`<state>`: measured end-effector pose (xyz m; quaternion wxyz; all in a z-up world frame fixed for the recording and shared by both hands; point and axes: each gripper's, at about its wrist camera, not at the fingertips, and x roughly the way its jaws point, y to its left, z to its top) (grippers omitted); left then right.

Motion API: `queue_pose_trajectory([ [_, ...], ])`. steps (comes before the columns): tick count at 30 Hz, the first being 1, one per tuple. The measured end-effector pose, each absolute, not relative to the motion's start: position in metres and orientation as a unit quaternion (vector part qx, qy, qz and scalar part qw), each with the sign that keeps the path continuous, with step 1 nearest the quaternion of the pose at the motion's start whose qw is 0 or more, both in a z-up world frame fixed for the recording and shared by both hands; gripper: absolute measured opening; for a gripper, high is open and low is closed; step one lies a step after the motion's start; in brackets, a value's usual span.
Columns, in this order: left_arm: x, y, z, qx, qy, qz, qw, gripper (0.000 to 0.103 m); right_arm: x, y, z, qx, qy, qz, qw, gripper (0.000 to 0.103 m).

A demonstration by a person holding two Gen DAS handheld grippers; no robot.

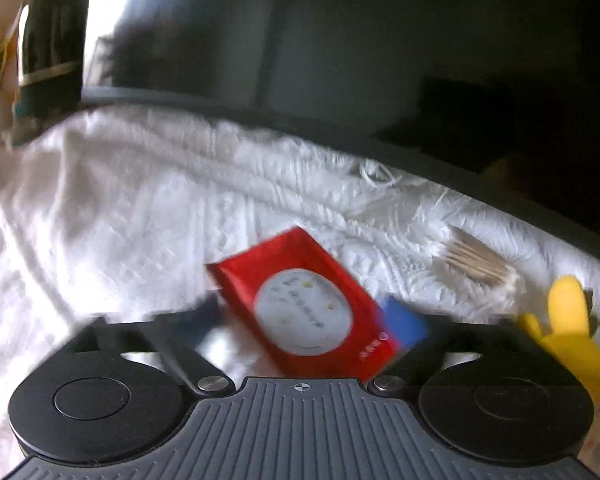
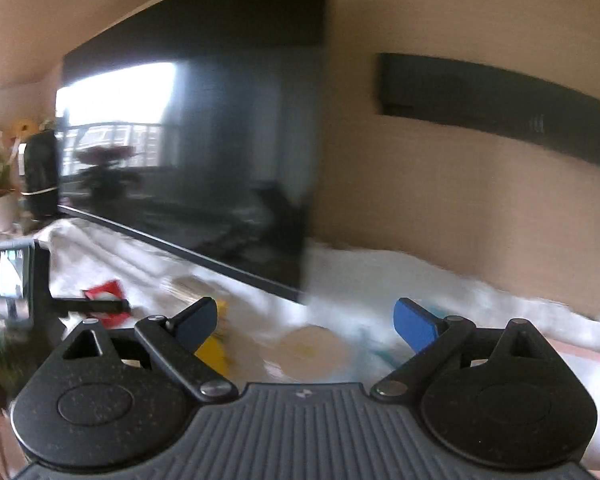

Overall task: Organize soft objects
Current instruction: 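Grasp the red packet with the right tool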

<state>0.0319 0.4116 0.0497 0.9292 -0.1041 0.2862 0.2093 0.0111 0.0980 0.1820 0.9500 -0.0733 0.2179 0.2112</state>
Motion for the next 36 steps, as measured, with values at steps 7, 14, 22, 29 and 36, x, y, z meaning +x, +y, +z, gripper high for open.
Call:
queue_pose_trajectory([
  [7,-0.007,0.434,0.063,-0.072,0.261,0.163,0.949,0.024,0.063,0.198,0.154,-0.005,0.308,0.252,0.917,0.095],
  [14,-0.027,0.468,0.058,-0.167,0.252,0.137,0.943,0.024,0.126,0.279,0.111,0.023,0.387,0.233,0.892,0.095],
  [22,-0.059,0.522,0.047,-0.31,0.211,0.148,0.915,0.024,0.074,0.329,0.086,-0.128,0.309,0.407,0.85,0.095],
  [29,-0.062,0.536,0.052,-0.323,0.205,0.162,0.91,0.024,0.06,0.38,0.056,-0.198,0.307,0.438,0.822,0.086],
  [36,-0.068,0.533,0.075,-0.304,0.185,0.163,0.92,0.024,0.041,0.376,0.065,-0.23,0.269,0.442,0.824,0.048],
])
